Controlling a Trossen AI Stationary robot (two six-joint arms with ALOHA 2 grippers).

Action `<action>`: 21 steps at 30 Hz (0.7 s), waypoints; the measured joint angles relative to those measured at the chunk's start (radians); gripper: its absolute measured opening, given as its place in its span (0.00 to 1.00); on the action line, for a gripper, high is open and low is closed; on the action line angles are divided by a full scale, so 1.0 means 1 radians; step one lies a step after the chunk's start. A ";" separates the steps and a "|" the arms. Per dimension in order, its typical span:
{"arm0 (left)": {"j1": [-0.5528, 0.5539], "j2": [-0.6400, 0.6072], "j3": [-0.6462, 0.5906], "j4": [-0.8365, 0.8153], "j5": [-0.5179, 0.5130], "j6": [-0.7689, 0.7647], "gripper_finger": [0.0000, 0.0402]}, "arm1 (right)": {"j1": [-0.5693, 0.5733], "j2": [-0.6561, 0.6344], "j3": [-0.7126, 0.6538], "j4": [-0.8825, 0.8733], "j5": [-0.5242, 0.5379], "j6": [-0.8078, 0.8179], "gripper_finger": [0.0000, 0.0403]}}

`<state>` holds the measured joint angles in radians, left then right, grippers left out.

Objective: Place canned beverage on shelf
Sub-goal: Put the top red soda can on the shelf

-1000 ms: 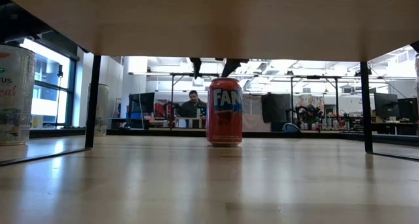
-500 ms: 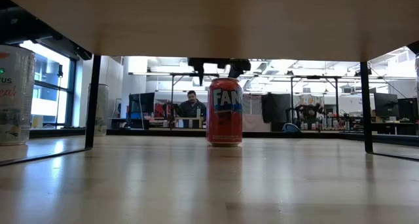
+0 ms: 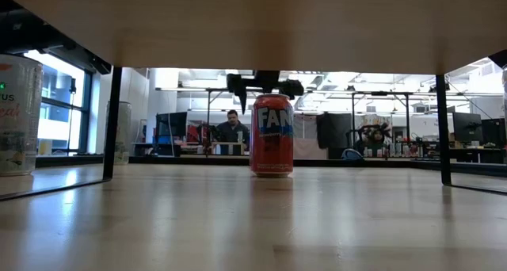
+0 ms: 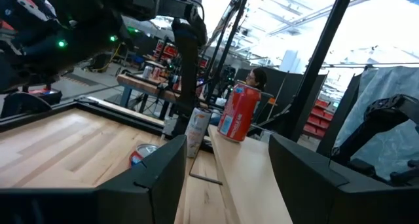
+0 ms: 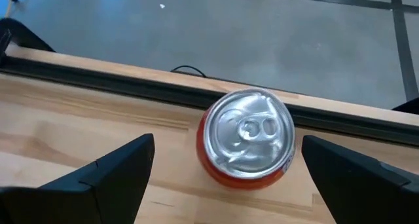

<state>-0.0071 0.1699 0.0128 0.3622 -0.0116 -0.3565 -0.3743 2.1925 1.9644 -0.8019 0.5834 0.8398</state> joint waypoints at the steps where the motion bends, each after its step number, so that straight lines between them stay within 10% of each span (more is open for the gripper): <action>1: 0.000 0.000 0.000 0.000 0.000 0.000 0.52 | -0.002 0.001 0.000 0.003 0.001 0.001 0.93; 21: 0.000 0.000 0.000 0.001 0.000 0.000 0.52 | -0.049 0.084 0.000 0.048 -0.049 0.059 0.93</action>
<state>-0.0071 0.1699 0.0128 0.3630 -0.0116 -0.3564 -0.4237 2.2766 1.9644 -0.7540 0.5348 0.8992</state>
